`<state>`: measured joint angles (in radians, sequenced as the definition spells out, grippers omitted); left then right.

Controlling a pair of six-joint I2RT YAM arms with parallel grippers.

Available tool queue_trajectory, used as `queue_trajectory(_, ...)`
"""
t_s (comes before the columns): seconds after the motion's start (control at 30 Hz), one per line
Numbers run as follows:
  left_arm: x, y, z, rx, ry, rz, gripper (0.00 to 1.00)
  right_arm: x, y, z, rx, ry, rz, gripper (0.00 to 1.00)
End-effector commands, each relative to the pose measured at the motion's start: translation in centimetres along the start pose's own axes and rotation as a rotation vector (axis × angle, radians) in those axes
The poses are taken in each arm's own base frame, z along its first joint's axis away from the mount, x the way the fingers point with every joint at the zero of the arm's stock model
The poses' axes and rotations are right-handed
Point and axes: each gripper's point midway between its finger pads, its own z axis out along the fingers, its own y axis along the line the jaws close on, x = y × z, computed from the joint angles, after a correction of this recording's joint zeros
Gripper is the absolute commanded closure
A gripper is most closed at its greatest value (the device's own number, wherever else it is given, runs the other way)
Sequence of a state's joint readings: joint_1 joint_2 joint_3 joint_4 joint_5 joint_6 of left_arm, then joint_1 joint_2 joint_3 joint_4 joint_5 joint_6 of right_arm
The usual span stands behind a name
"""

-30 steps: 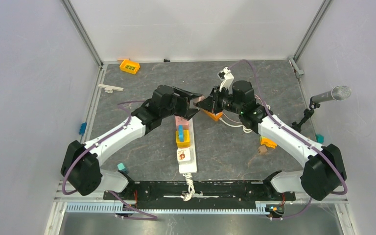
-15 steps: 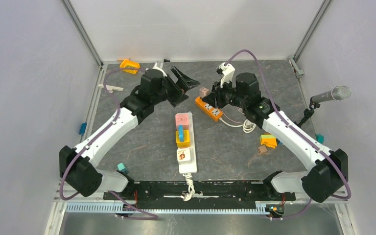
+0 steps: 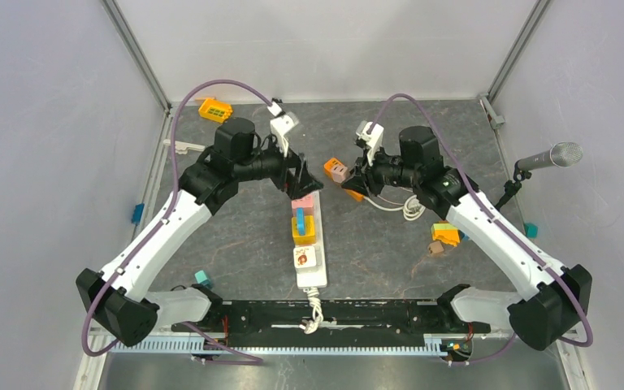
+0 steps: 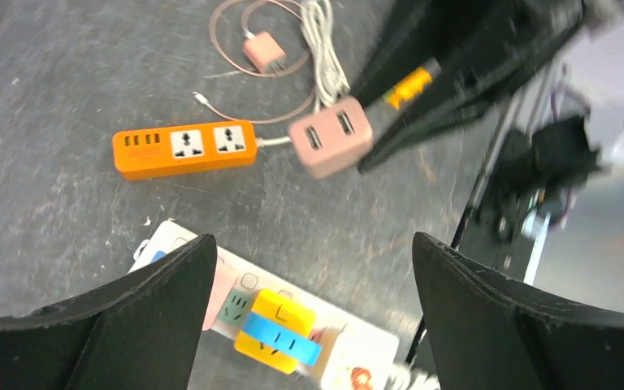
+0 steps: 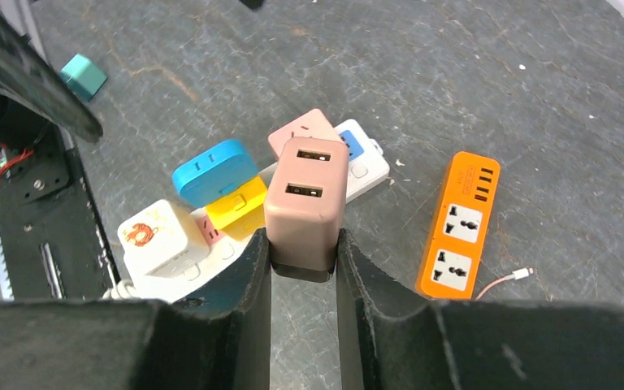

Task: Insert the plug
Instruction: Pick up the plug from the center of the board.

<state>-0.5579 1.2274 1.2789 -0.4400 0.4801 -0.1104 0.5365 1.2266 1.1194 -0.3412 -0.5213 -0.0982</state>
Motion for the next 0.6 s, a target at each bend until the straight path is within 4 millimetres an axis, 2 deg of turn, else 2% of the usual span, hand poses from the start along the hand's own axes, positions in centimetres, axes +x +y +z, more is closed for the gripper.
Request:
queue_trajectory(0.0, 1.8, -3.3, -1.2, 0.277, 0.002, 0.418, 0.05, -0.4, 2.0, -0.9, -0.109, -0.017, -0.123, 1.00)
queue_trajectory(0.17, 1.7, -4.0, -1.0, 0.347, -0.023, 0.544, 0.02, 0.6, 4.5, -0.6, -0.274, 0.030, -0.159, 1.00)
queue_trajectory(0.33, 2.0, -5.8, -0.1, 0.455, -0.017, 0.553, 0.12, 0.4, 5.8, -0.6, -0.306, 0.054, -0.187, 1.00)
queue_trajectory(0.57, 4.2, -7.5, 1.5, 0.535, 0.073, 0.587, 0.21, 0.2, 6.7, -0.5, -0.324, 0.064, -0.201, 1.00)
